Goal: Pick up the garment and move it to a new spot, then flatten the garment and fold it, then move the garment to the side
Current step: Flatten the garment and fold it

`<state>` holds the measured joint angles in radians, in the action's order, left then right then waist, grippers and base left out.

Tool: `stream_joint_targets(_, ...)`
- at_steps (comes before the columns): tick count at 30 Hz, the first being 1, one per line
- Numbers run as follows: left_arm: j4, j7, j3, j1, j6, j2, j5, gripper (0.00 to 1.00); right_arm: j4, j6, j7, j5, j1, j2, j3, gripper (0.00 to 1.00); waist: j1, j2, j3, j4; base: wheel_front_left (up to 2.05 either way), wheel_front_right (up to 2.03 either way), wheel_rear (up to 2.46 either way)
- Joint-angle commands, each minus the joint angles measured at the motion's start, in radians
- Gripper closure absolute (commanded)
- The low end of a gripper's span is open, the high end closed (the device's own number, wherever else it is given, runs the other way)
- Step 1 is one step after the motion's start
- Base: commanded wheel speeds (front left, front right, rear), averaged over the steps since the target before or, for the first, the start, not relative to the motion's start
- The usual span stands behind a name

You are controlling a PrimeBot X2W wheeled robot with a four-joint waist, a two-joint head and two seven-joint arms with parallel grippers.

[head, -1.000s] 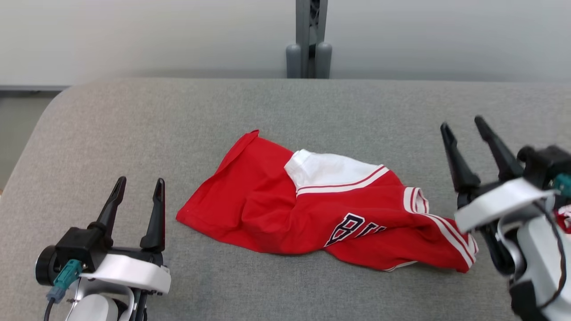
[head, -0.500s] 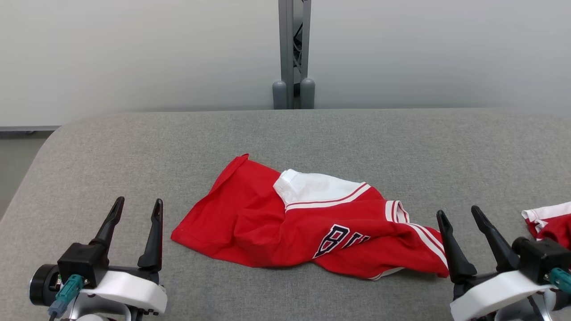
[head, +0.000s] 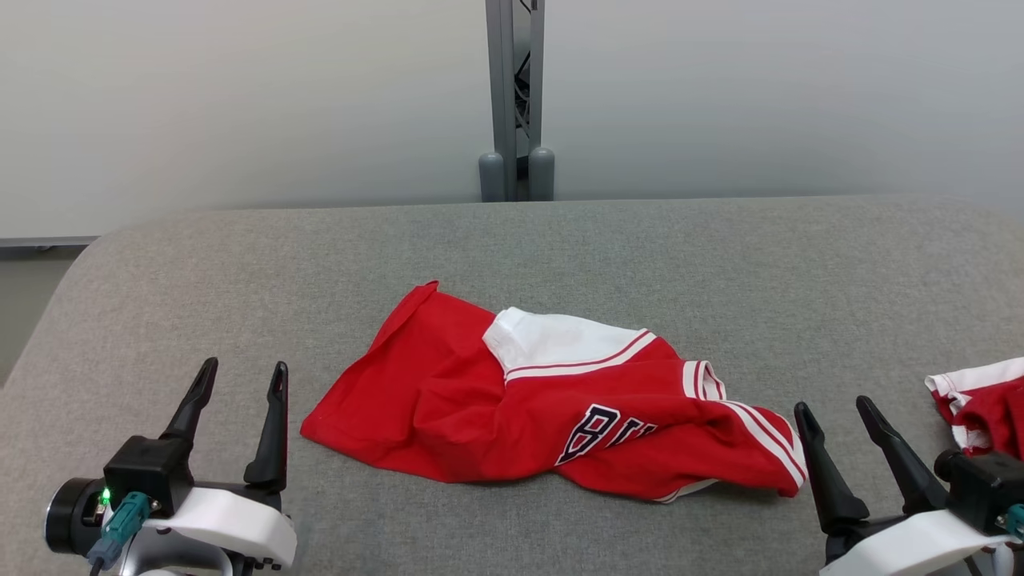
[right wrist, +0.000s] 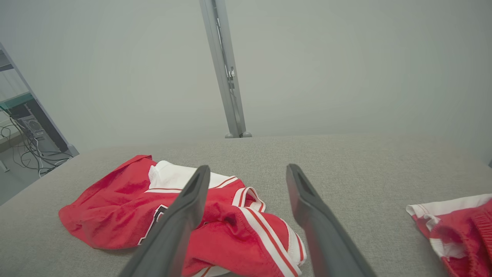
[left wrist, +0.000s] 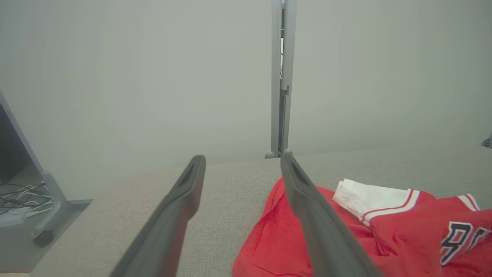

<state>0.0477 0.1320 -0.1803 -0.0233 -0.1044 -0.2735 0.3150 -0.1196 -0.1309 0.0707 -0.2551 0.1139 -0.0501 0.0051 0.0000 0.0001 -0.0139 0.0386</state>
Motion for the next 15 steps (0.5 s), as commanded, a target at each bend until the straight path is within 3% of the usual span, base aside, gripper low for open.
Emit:
stream_joint_targets(1, -0.004, -0.005, -0.001, 0.008, -0.003, -0.007, -0.006, 0.0, 0.0, 0.0, 0.008, -0.012, 0.0, -0.002, -0.006, 0.0, 0.0, -0.0001, 0.002, 0.009, 0.0, 0.0, 0.0)
stream_joint_targets(8, -0.014, -0.028, -0.008, -0.004, -0.011, -0.005, 0.003, 0.0, 0.05, 0.0, 0.052, 0.001, -0.081, -0.005, -0.017, 0.0, 0.0, -0.0001, 0.03, 0.078, 0.0, 0.0, 0.0)
stream_joint_targets(15, -0.016, -0.05, -0.032, -0.037, -0.001, 0.008, 0.013, 0.0, 0.185, 0.0, 0.126, -0.031, -0.234, -0.091, 0.015, 0.0, 0.0, -0.0001, 0.081, 0.169, 0.0, 0.0, 0.0)
